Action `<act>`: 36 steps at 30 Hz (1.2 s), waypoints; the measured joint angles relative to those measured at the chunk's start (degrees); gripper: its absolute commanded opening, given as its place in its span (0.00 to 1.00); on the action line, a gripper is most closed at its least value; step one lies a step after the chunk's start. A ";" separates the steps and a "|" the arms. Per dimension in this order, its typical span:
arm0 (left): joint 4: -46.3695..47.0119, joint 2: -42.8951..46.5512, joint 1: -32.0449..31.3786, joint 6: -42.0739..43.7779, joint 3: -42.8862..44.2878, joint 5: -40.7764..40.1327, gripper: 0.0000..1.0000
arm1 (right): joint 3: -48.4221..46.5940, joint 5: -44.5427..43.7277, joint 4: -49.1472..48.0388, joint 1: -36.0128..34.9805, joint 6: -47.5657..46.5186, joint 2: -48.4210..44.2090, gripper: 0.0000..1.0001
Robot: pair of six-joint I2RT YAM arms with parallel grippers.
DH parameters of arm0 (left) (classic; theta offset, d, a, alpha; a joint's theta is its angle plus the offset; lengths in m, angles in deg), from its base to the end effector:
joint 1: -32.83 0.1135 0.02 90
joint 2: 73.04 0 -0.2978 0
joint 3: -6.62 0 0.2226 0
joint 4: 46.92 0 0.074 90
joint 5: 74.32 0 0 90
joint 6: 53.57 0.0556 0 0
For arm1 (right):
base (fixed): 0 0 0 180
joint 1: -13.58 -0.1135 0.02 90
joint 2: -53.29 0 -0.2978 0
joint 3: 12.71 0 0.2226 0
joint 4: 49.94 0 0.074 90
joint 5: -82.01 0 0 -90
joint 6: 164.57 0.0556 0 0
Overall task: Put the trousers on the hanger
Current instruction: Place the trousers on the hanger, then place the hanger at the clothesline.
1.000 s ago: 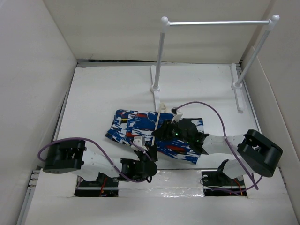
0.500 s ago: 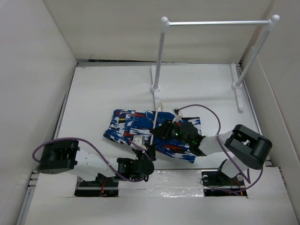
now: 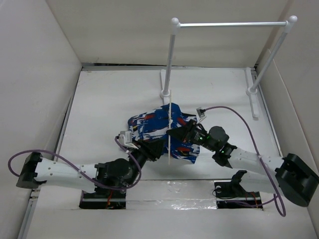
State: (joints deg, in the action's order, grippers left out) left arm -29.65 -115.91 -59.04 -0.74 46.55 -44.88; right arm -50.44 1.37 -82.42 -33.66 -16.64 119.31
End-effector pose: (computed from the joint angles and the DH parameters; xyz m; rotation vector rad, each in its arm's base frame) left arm 0.0444 -0.1237 0.3298 -0.2587 1.5321 -1.1316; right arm 0.1451 0.1702 0.2895 0.0094 1.7235 1.5526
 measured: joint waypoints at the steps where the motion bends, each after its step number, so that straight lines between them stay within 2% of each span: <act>1: -0.24 1.77 0.00 0.68 0.79 0.17 0.36 | -0.04 0.11 1.70 0.48 0.22 -1.79 0.00; 5: -1.42 6.45 0.11 3.54 3.63 0.48 0.36 | -1.60 0.85 8.09 3.85 0.92 -7.76 0.00; 10: -2.29 6.47 0.11 6.78 8.17 0.52 0.36 | -3.72 3.85 11.06 9.68 2.82 -11.34 0.00; 18: -1.92 1.66 0.68 9.33 9.20 1.22 0.38 | -7.41 14.32 13.11 28.33 8.98 -13.27 0.00; 22: -2.51 -1.27 1.64 9.29 9.22 3.45 0.41 | -13.62 18.40 13.88 36.79 10.03 -10.67 0.00; 29: -5.53 -4.94 2.34 8.74 10.27 6.99 0.49 | -27.61 23.76 14.73 47.04 10.58 -3.89 0.00; 36: -7.41 -5.97 2.75 6.86 10.23 9.27 0.50 | -39.63 27.36 15.19 50.77 10.62 7.17 0.00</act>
State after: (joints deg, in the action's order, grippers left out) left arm -37.06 -121.87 -56.29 6.12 56.78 -35.61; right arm -90.06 28.74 -67.23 17.11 -6.02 126.48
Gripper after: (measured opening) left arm 0.501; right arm 0.267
